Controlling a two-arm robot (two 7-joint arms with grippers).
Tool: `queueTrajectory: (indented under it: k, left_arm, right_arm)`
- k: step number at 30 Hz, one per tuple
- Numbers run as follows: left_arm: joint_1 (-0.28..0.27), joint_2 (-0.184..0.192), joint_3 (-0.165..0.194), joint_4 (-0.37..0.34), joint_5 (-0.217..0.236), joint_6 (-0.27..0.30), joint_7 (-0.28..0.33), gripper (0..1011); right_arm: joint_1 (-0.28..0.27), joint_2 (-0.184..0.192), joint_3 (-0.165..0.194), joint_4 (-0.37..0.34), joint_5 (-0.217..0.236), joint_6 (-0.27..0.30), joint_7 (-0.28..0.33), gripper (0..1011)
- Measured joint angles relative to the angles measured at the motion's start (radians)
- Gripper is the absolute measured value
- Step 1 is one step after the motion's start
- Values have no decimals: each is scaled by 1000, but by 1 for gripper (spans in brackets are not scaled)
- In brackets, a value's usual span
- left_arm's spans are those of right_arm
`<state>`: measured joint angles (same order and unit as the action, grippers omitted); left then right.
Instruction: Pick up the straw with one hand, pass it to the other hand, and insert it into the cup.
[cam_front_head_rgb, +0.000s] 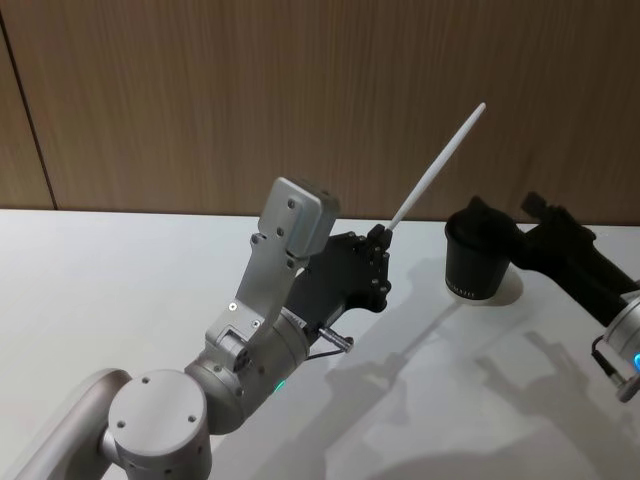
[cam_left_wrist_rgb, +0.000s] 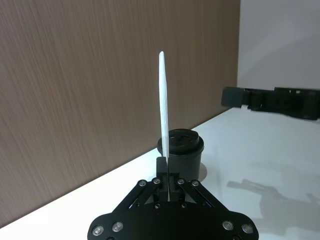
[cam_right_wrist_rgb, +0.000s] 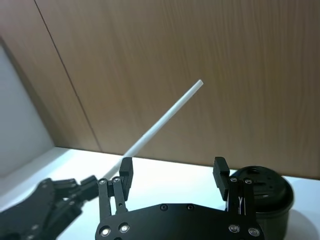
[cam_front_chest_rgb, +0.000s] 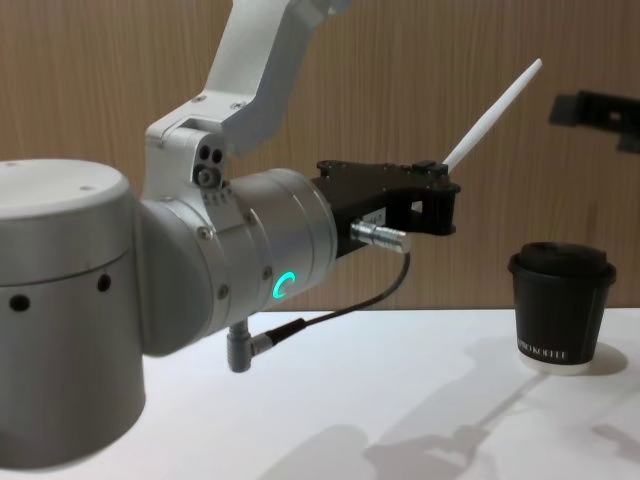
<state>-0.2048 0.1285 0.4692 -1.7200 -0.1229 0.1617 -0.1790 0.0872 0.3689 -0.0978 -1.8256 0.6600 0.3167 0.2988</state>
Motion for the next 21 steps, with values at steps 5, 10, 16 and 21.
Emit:
queueTrajectory:
  k: [5,10,16,21]
  left_arm:
    - [0,0,0,0,0,0,0,21]
    - [0,0,0,0,0,0,0,21]
    - [0,0,0,0,0,0,0,21]
    - [0,0,0,0,0,0,0,21]
  right_arm:
    - [20,0,17,-6,78,73,18,1001]
    - [46,-7,28,-9,145,141,22,1001]
    - [73,-18,31,-8,198,200,13,1001]
    - [100,-32,26,3,236,249,-8,1001]
